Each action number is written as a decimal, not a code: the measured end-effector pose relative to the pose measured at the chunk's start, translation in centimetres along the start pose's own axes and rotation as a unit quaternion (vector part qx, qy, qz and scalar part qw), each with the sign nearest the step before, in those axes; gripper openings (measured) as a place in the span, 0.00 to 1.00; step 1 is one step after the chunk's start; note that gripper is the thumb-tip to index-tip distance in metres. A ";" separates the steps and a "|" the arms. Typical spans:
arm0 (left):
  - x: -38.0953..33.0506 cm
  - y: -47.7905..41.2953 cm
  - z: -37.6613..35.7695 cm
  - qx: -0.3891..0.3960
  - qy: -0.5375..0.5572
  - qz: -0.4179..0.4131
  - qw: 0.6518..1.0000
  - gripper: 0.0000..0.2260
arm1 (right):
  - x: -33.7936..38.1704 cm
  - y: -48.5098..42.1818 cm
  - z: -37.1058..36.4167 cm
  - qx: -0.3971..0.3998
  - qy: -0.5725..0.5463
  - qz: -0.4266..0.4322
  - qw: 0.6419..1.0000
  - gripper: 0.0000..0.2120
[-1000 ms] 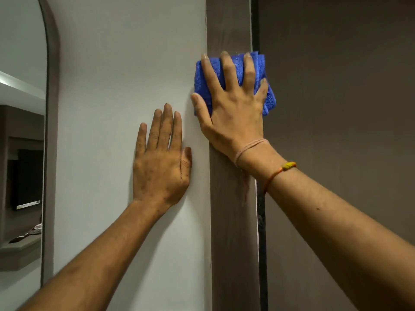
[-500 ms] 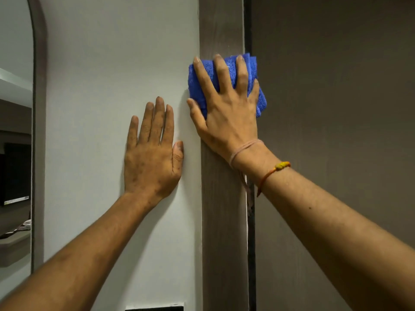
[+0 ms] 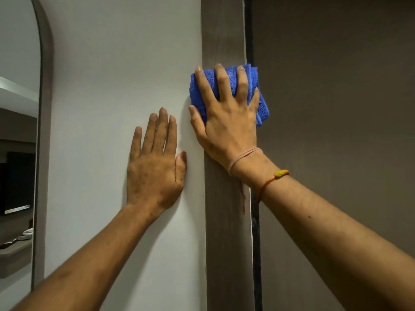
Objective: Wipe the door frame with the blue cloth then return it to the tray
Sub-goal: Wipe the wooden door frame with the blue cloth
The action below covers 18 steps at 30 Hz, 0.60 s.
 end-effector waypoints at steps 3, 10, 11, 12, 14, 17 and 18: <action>0.1 0.2 0.0 0.005 0.002 -0.008 1.000 0.29 | -0.1 2.5 -0.3 -0.013 -0.009 0.014 1.000 0.30; 0.0 0.2 0.1 0.008 0.011 -0.008 1.000 0.29 | -0.1 9.4 -0.6 0.034 -0.011 0.046 0.998 0.30; 0.0 0.2 0.1 0.009 0.010 -0.009 1.000 0.29 | -0.3 8.0 -0.4 0.036 -0.010 0.049 0.998 0.30; 0.0 0.2 0.0 0.008 0.009 -0.008 1.000 0.29 | -0.4 6.0 -0.1 0.034 -0.009 0.050 0.998 0.31; 0.0 0.2 0.0 0.004 0.007 -0.007 1.000 0.29 | -0.5 1.7 0.3 0.032 -0.008 0.035 0.999 0.31; 0.2 0.1 -0.1 0.002 -0.001 -0.010 1.000 0.29 | 0.0 -1.4 0.3 0.015 -0.001 0.006 1.000 0.30; 0.2 0.0 -0.1 0.000 0.000 -0.011 1.000 0.29 | 0.1 -0.9 0.1 0.003 -0.001 0.004 1.000 0.30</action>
Point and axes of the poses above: each hand's wrist, its own y-axis away from the middle knuckle, its own z-axis out of the back of the hand, x = y × z, the point moved 3 cm from there along -y, towards the middle knuckle, and after that the axes turned 1 degree about -z, right-handed, at the moved point
